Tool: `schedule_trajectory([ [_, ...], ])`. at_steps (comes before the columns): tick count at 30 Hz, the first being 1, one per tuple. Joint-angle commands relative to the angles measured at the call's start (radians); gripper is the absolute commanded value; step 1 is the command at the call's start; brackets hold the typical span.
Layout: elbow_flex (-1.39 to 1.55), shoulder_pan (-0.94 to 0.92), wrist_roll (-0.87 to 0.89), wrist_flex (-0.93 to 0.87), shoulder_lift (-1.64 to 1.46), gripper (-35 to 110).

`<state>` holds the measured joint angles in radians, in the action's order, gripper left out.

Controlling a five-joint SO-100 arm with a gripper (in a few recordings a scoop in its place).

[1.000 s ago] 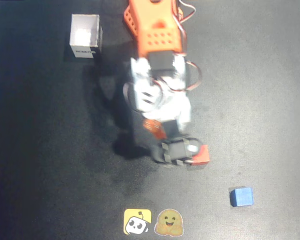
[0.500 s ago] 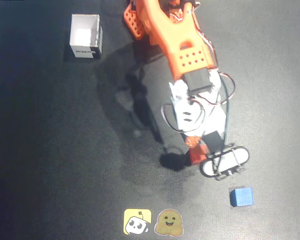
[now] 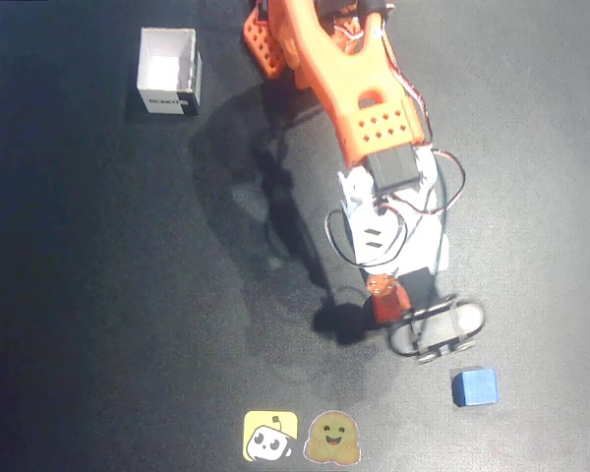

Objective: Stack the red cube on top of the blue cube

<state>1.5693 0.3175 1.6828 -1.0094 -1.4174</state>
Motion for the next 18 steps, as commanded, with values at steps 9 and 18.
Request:
schedule_trajectory([
  [9,0.003,-0.012,0.083,-0.009,-0.046,0],
  [18,-0.008,0.002,0.078,-0.008,-0.025,16],
])
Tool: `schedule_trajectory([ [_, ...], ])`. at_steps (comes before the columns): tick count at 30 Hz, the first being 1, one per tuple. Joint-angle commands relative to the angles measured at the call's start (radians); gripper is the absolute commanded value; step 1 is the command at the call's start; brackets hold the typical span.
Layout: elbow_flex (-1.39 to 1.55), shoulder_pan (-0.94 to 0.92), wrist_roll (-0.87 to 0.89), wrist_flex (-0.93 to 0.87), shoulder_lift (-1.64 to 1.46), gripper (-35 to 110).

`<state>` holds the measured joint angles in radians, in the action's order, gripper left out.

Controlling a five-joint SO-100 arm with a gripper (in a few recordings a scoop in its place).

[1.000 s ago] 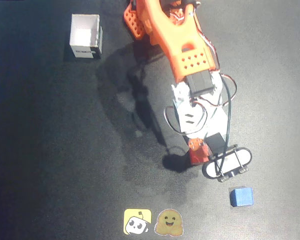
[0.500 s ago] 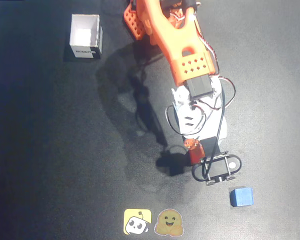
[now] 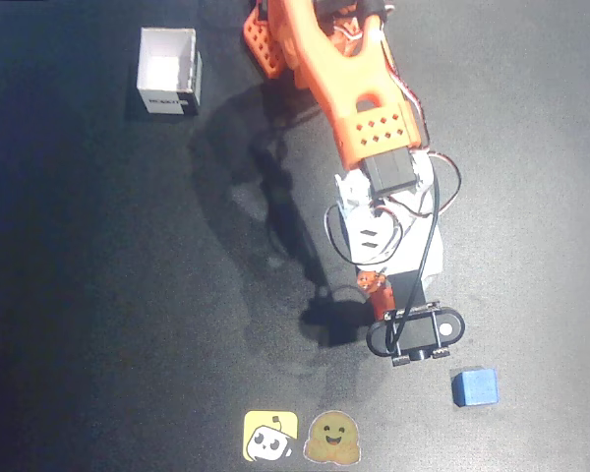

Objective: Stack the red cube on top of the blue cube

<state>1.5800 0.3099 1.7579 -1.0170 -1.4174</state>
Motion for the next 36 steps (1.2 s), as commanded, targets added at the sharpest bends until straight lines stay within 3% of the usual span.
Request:
schedule_trajectory([
  [1,-0.018,0.011,0.005,0.000,-0.020,18],
  [22,-0.005,0.054,0.055,0.127,0.152,22],
  [36,0.014,0.037,0.086,0.137,0.193,17],
])
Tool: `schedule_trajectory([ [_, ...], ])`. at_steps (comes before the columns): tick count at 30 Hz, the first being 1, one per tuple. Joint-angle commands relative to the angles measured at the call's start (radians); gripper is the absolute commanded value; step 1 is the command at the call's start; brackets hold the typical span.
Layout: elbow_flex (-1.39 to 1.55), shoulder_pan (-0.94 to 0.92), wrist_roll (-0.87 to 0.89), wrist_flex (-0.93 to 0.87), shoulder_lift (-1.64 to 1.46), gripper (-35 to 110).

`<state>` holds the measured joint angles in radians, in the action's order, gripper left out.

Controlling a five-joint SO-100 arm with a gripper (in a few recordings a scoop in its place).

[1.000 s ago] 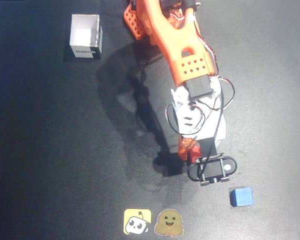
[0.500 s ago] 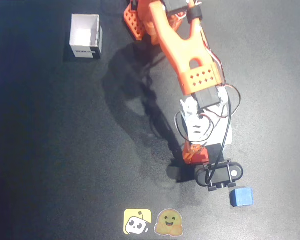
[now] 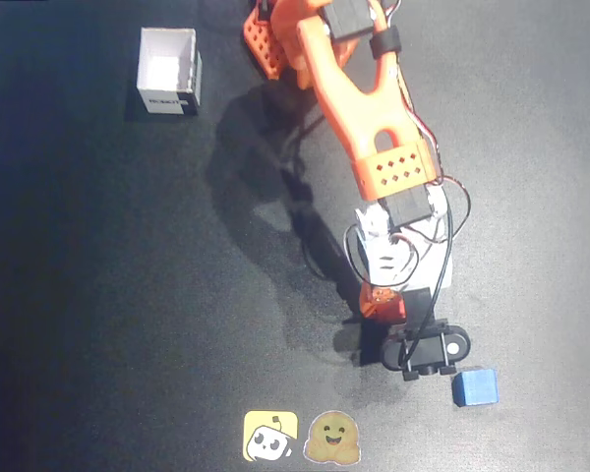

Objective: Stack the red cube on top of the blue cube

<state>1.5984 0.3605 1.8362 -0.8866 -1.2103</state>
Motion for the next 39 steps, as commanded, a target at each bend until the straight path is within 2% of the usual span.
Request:
schedule_trajectory([
  [1,-0.005,-0.017,0.008,0.005,-0.015,15],
  [7,0.000,-0.029,0.012,-0.003,-0.020,0],
  [17,-0.028,-0.025,0.048,-0.041,-0.052,0],
  [27,-0.405,-0.028,0.012,-0.342,-0.026,0],
  [39,-0.634,0.012,-0.026,-0.370,0.098,0],
])
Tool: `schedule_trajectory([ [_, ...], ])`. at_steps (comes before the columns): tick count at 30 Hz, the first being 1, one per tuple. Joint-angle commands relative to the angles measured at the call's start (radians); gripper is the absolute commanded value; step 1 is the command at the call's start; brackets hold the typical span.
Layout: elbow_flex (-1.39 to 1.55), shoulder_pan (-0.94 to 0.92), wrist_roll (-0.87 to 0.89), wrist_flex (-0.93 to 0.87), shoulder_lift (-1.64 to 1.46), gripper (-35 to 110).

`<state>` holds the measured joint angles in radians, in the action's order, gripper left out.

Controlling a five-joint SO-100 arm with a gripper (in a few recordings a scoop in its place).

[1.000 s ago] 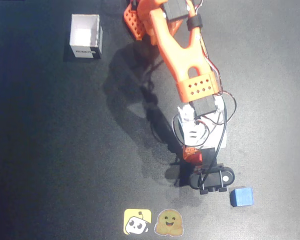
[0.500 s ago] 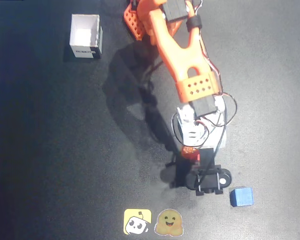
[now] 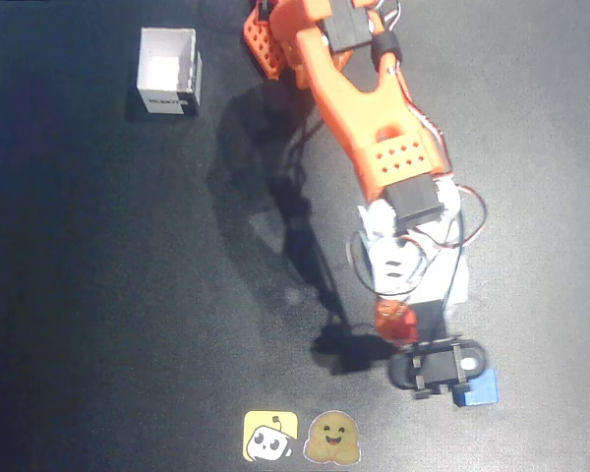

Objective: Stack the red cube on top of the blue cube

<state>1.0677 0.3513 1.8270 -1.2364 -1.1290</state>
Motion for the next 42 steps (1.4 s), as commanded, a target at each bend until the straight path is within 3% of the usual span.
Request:
schedule_trajectory([
  [1,-0.127,0.029,-0.031,-0.023,0.035,0],
  [12,-0.436,0.132,0.000,-0.091,0.253,0],
  [29,-0.417,0.195,0.086,-0.078,0.267,0],
  [42,-0.407,0.141,0.080,0.094,0.279,0],
])
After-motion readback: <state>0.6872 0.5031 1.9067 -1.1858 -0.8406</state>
